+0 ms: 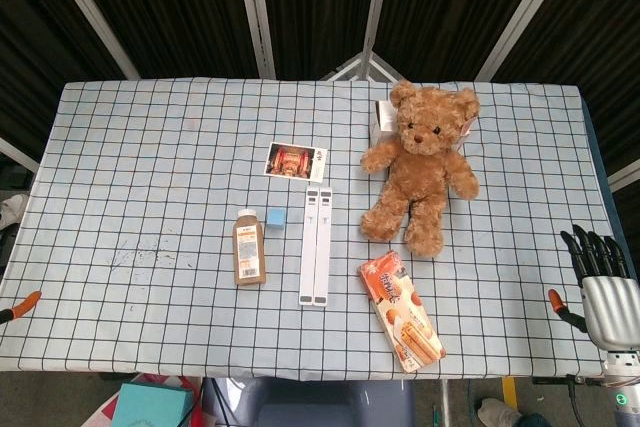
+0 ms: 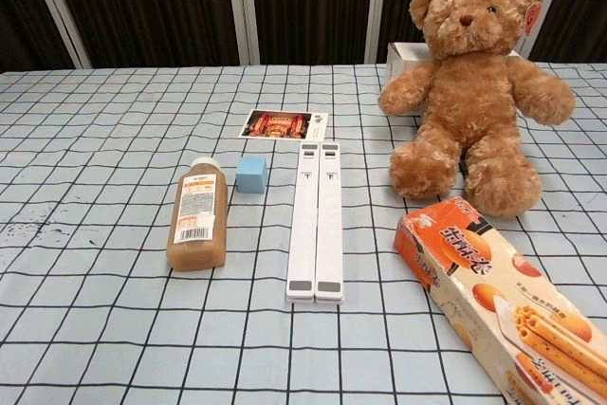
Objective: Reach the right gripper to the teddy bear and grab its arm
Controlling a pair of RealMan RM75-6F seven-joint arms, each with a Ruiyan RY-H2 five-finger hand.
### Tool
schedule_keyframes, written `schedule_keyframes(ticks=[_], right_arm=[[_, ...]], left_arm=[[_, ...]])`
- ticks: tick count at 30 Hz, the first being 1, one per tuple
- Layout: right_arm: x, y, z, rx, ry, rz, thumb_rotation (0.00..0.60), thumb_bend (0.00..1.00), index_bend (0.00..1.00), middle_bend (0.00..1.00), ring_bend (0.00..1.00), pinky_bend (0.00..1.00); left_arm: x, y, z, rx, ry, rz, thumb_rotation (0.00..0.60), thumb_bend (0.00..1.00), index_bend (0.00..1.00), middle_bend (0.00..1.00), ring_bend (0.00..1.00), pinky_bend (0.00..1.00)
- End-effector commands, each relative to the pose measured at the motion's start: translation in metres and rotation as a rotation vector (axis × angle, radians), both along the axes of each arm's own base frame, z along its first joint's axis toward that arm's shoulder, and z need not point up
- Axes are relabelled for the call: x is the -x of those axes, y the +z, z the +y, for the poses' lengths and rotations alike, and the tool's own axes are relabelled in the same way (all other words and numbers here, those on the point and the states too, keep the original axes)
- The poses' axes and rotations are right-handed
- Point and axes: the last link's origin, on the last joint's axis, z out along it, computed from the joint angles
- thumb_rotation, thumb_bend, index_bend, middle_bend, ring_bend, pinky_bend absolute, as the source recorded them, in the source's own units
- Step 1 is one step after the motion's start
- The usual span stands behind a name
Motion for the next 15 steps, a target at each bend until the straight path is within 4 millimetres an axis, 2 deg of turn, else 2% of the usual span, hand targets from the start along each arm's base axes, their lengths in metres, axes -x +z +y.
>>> schedule_keyframes(ticks=[1,15], right_arm=[[0.0002,0.0004,0.0,0.001,-0.001,0.001,0.6,0.33,0.0,0.03,0.02,0.0],[0.0019,0.0038,0.0024,0.001,-0.02,-0.037,0.6,0.33,0.0,0.03,0.02,0.0]], left_arm=[[-0.001,-0.0009,-0.0002,0.003,-0.003,0.002,0.6,0.24,0.1,0.0,0.0,0.03],[-0.0045,-0.0057,-0.0008,0.003,-0.009,0.023,0.6,0.24,0.1,0.0,0.0,0.03]])
